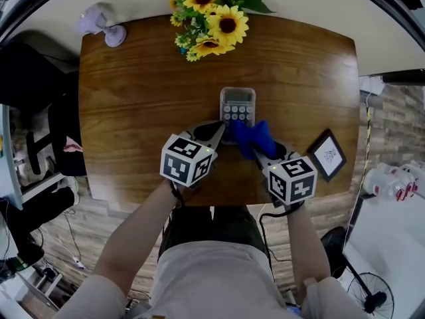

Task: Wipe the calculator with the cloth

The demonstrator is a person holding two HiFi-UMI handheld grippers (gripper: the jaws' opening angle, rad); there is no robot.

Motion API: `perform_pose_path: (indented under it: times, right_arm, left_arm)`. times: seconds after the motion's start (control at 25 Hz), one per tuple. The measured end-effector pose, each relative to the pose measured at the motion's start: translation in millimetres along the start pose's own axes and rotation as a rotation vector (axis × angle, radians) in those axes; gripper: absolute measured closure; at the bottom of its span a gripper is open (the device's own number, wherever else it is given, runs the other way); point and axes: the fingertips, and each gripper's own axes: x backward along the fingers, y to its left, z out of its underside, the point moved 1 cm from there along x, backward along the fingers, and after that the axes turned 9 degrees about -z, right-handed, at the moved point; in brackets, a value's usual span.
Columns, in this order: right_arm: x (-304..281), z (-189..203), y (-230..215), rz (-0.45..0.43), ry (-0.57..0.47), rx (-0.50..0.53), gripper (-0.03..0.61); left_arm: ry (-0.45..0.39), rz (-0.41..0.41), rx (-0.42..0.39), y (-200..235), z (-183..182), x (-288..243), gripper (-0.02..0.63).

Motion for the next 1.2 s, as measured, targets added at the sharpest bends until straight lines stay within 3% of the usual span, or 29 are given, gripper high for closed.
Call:
perform_pose_path:
  times: [0.12,0.28,0.48,0.6,0.76,0.96,1.2]
  right_arm:
    - [15,-4,-24,0.089,0.015,0.001,0.463]
    - [34,-38,-45,0.128,-0.096,-0.023,0.462]
    - [34,-98,-51,0.108,-0.262,-0.042,0.46]
    - [20,-122,-49,0.091,-0.306,-0.035,0.459]
    - [-9,-127,-41,0.053,-0.261,0.004,0.459]
    - [-35,-100,-35,0.058,-0.157,0.039,0.459]
    - [-28,-69,-13,0.029,-0.132,0.035,0.459]
  left_arm:
    - [0.009,-0.009,-0.02,0,1,1,0.611]
    - [0.007,-0.01,-0.012,-1,1,1,0.611]
    - [0.004,-0.032,-0.014,-2,0,1,0.611]
    - [0.005,-0.036,-0.005,-1,0,1,0.611]
    - [0.013,-0.033,0.004,-2,2,1,0.611]
    - [0.006,-0.025,0.019,-1,0,1,0.611]
    - [0.004,-0.045,0.008,-1,0,1,0.611]
